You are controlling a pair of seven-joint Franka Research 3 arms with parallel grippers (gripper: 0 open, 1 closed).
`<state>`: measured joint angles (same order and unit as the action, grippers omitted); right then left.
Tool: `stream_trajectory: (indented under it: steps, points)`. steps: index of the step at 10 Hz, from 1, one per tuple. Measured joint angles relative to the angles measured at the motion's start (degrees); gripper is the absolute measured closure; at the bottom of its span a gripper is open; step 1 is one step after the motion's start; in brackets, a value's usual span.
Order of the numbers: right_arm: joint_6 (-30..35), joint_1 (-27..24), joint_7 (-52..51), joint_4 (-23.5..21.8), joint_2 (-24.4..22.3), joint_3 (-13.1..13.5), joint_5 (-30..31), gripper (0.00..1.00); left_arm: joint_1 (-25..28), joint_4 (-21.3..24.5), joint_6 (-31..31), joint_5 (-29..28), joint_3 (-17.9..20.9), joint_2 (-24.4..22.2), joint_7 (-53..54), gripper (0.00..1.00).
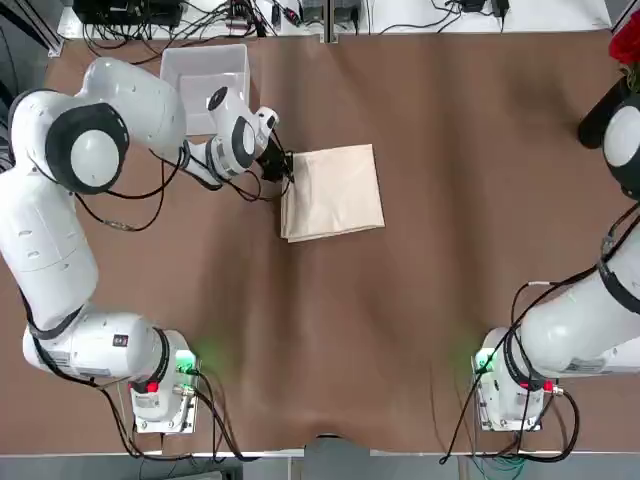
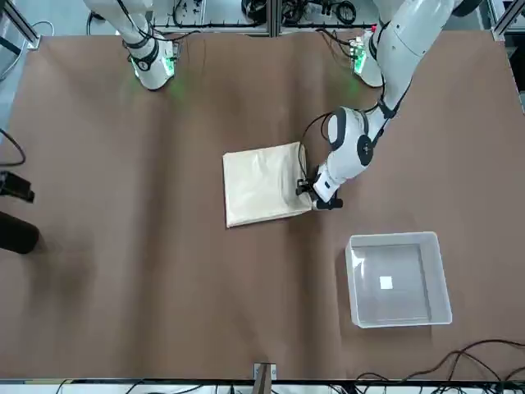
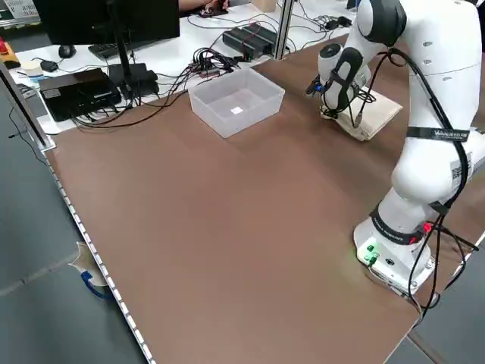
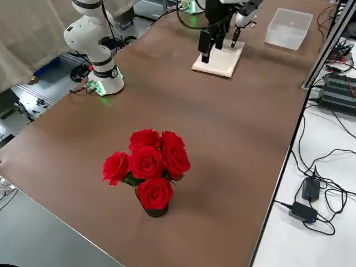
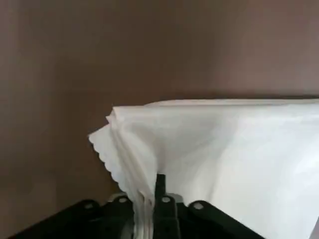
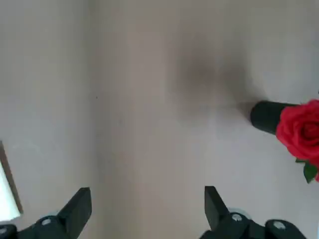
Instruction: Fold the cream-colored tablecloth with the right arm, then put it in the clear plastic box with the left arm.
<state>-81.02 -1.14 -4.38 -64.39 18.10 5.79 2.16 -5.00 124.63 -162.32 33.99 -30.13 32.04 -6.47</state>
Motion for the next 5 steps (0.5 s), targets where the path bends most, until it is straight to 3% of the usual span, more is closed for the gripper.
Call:
stream_trajectory:
  steps: [3, 5]
  points:
    - [2.32, 0.01, 0.0, -0.04, -2.65, -0.55, -0.05, 0.0, 0.55, -0.69, 2.95, -0.12, 0.1, -0.8, 0.97, 0.92]
    - [2.59, 0.01, 0.0, -0.15, -2.74, -0.62, -0.05, 0.0, 3.31, -1.53, 14.19, -4.41, 0.56, -4.58, 1.21, 0.92]
